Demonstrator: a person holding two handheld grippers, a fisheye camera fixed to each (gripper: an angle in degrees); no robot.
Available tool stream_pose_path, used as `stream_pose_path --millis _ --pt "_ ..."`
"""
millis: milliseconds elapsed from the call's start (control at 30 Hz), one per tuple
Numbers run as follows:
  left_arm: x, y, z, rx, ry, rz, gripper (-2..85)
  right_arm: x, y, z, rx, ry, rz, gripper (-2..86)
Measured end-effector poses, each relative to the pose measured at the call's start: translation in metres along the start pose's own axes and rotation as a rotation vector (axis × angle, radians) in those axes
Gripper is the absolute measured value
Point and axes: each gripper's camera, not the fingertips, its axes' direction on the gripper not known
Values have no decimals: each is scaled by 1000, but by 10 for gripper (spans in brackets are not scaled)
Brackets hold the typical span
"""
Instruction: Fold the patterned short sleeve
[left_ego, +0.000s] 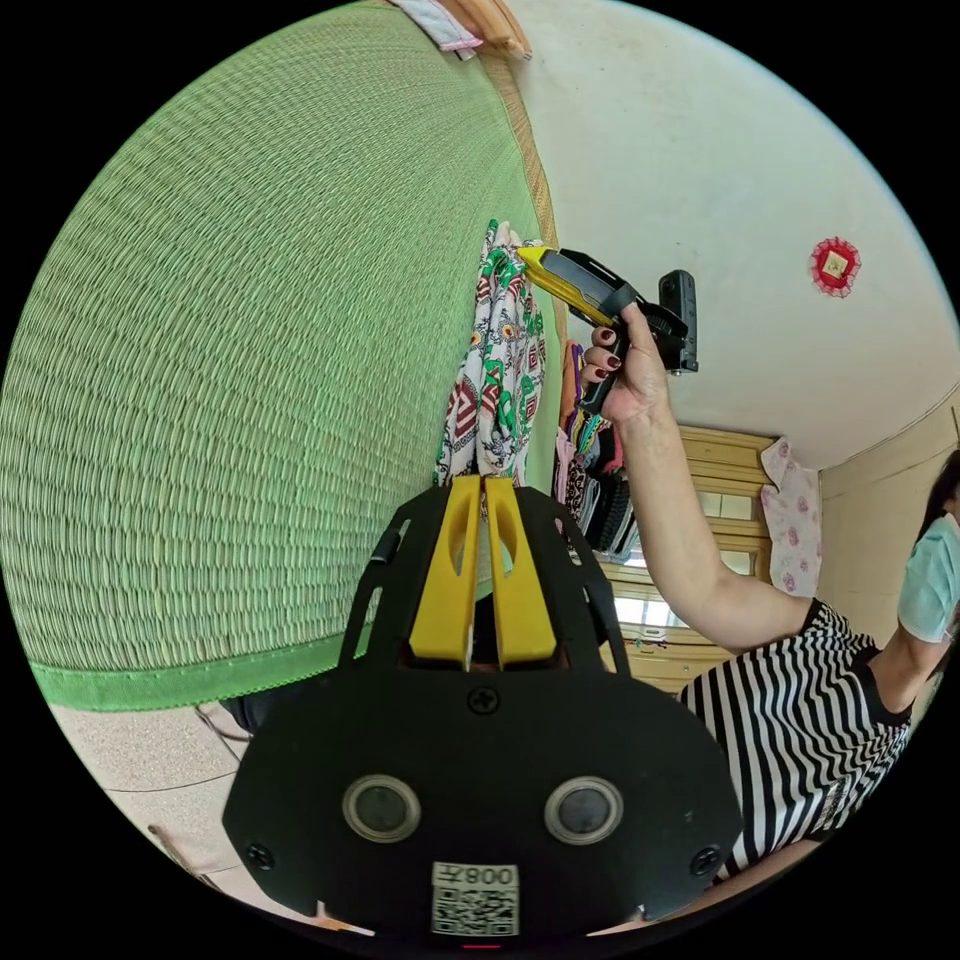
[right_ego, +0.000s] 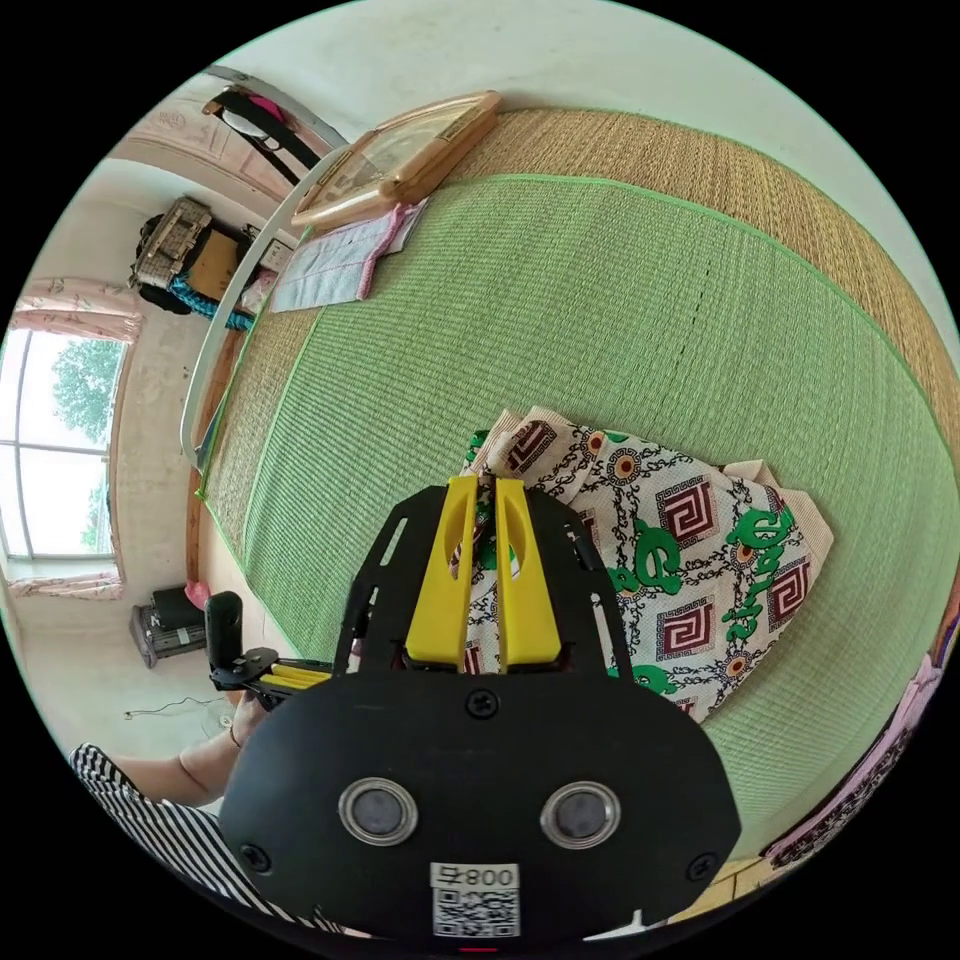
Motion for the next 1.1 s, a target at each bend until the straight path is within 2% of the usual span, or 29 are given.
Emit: stream_pose_path --millis 133,333,500,667,833,1100 --pt "-5 0 -14 -23 -26 -6 6 -22 -13 17 -78 60 -52 67" --pt "-3 1 -33 -20 -41 2 6 -44 -2 5 -71 112 -121 81" --pt "-2 3 -46 -18 -29 4 6 -54 76 -9 -89 150 -203 82" --pt "1 6 -58 -11 1 7 6 -79 182 19 -205 237 -291 86" --pt "7 9 -67 2 8 6 6 -95 213 50 -221 384 -360 87" --pt "15 17 -76 19 -21 3 6 -98 219 50 -147 305 -336 77"
